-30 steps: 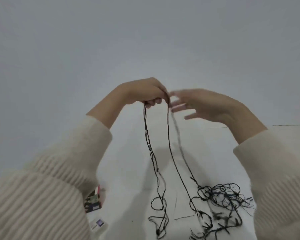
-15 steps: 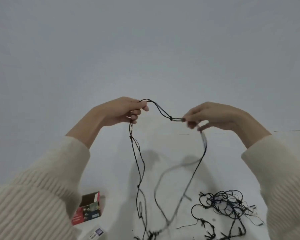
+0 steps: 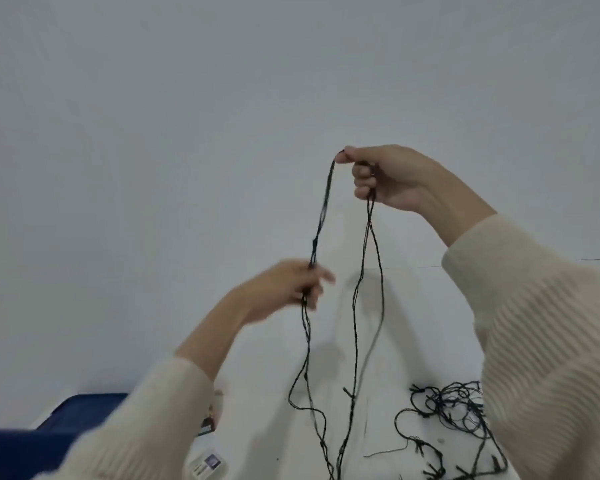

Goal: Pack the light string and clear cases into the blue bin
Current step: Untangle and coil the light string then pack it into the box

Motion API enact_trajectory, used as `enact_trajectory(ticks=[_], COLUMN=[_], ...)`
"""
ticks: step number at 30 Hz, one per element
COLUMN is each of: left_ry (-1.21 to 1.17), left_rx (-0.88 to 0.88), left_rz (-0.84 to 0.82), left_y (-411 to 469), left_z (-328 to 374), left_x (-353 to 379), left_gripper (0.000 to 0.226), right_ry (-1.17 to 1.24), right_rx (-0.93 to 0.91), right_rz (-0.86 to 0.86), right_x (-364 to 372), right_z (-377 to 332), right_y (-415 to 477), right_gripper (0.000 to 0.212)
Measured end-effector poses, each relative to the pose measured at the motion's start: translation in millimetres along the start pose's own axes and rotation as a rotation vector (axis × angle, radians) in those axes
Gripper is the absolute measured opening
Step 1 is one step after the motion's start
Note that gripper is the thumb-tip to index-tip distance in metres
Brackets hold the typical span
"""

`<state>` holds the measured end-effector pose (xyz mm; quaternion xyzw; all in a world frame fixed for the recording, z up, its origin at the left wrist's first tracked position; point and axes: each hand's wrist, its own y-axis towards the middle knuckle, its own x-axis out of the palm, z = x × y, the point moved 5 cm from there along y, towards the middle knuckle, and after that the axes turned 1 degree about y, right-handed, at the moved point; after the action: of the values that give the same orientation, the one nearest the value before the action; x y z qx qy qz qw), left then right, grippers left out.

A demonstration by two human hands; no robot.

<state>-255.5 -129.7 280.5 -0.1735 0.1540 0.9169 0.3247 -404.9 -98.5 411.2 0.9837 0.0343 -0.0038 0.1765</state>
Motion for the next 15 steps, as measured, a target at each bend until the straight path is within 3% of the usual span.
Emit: enact_trajectory(ticks=[3, 5, 6, 10, 15], left_ry=[0.023, -0.23, -0.322, -0.301, -0.158], left_rx=[-0.109, -0.005, 0.045, 0.051, -0.16], left_rz=[-0.109, 0.038, 0.091, 0.002, 0.046], left_y=[-7, 0, 4, 10, -7], left_z=[-50, -39, -28, -12, -49], left_x=[34, 35, 35, 52, 16], left_gripper=[0.018, 0.048, 0.052, 0.02, 0.03], right_ry=[-0.152, -0.295, -0.292, 0.1, 0.484], right_rx=[-0.001, 0.027, 0.025, -0.06, -0.087], right_rz=[-0.042, -0.112, -0.129, -0.057, 0.37], right_x=[8, 24, 31, 34, -46], right_z=[5, 11, 12, 0, 24], right_y=[1, 0, 0, 3, -5], right_gripper=[0.019, 0.02, 0.021, 0.023, 0.031])
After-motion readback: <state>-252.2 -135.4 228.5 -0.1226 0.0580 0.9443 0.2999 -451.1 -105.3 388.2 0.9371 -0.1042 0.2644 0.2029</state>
